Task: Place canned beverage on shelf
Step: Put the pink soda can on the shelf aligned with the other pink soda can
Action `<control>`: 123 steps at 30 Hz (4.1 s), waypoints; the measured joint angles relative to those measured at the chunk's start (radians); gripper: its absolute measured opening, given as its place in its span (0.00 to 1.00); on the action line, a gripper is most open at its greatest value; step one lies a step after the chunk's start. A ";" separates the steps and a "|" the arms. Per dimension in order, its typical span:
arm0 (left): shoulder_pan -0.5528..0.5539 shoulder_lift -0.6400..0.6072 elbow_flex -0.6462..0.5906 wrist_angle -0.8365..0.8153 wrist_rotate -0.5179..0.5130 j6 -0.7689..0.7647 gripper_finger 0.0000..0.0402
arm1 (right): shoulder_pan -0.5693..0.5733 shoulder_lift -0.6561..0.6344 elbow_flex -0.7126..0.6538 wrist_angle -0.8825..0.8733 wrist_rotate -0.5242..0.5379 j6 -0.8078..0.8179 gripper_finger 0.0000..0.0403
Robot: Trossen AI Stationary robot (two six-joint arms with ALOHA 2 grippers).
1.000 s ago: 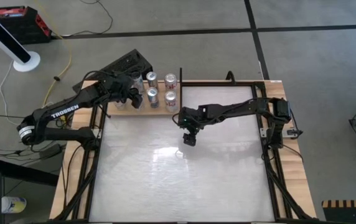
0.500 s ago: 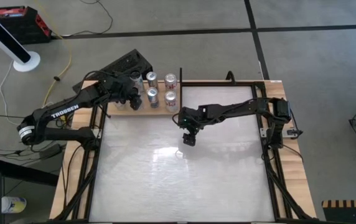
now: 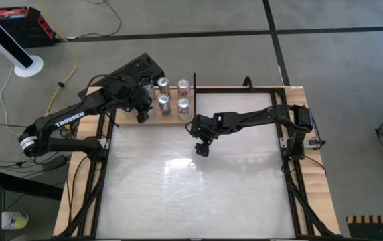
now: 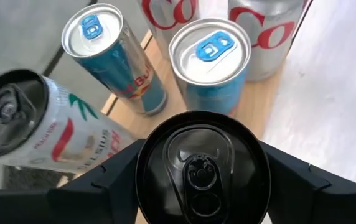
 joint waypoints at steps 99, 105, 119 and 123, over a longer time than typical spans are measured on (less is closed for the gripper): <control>0.027 0.042 0.088 -0.121 -0.017 -0.113 0.59 | 0.011 0.000 0.000 0.012 0.000 -0.022 0.79; 0.054 0.036 0.126 -0.145 0.057 -0.108 0.59 | 0.011 0.000 0.000 0.016 0.000 -0.022 0.79; 0.062 0.035 0.130 -0.147 0.049 -0.096 0.59 | 0.011 0.000 0.000 0.034 0.000 -0.018 0.79; 0.063 0.033 0.097 -0.113 0.053 -0.097 0.59 | 0.014 0.000 0.000 0.034 0.000 -0.018 0.79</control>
